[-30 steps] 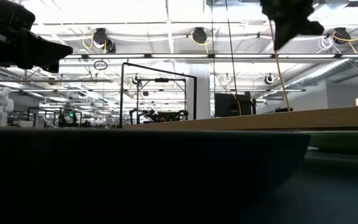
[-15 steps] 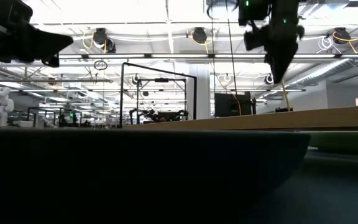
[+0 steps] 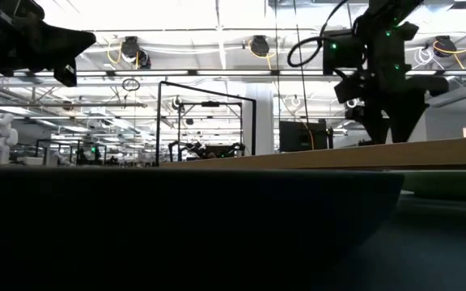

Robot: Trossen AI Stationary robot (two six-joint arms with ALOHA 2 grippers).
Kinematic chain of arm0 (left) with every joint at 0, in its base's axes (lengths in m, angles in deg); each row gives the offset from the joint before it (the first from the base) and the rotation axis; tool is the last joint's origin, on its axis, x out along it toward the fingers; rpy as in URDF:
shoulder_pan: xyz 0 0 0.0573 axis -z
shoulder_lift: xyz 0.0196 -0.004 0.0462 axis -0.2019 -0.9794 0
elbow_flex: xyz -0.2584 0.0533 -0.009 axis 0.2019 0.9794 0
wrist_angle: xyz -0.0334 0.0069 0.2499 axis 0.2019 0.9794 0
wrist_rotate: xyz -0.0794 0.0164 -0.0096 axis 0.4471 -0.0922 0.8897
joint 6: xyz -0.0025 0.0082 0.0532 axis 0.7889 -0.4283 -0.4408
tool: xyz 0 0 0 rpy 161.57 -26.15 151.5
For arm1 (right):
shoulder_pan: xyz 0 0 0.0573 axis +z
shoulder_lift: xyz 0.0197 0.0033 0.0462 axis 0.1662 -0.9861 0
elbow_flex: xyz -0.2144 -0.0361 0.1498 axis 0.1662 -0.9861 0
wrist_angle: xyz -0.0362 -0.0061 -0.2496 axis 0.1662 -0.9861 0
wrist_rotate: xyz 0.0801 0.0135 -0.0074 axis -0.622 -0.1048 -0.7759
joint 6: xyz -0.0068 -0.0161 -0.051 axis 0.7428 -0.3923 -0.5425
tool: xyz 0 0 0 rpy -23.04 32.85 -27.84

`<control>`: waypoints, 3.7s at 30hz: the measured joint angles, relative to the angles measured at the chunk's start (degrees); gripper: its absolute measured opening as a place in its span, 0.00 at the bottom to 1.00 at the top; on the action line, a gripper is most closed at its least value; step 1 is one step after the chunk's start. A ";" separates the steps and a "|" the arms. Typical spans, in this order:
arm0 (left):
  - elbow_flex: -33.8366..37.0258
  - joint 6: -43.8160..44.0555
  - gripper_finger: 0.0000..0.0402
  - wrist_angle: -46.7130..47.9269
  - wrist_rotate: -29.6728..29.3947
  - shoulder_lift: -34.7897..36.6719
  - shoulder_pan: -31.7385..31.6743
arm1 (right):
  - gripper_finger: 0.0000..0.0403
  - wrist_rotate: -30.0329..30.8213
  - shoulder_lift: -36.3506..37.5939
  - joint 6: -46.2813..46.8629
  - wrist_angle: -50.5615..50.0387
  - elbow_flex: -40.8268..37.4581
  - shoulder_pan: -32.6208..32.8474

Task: Place and stack plates onto a shelf
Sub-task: Put the green plate on the shelf

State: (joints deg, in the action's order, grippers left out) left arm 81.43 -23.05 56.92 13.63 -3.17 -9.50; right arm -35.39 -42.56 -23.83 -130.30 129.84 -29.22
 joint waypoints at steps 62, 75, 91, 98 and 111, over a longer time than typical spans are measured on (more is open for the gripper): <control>-50.84 7.42 0.01 28.80 -9.20 -52.81 -0.24 | 0.00 3.60 0.71 -9.19 2.25 -5.57 0.28; -50.82 8.77 0.01 30.77 -9.19 -52.81 -0.24 | 0.00 16.87 8.59 -0.40 -9.64 2.19 0.28; -50.82 11.66 0.01 31.12 -9.23 -52.81 -0.25 | 0.00 16.67 11.34 16.67 -19.75 17.35 0.26; -50.82 12.57 0.01 31.43 -9.23 -52.81 -0.24 | 0.00 13.40 11.35 29.51 -19.90 22.82 0.26; -50.80 13.51 0.01 31.43 -9.21 -52.81 -0.25 | 0.00 7.33 11.36 60.38 -18.64 24.97 5.19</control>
State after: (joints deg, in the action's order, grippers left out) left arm 30.64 -9.54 88.34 4.42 -55.99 -9.74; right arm -28.06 -31.21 36.55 -148.94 154.80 -24.03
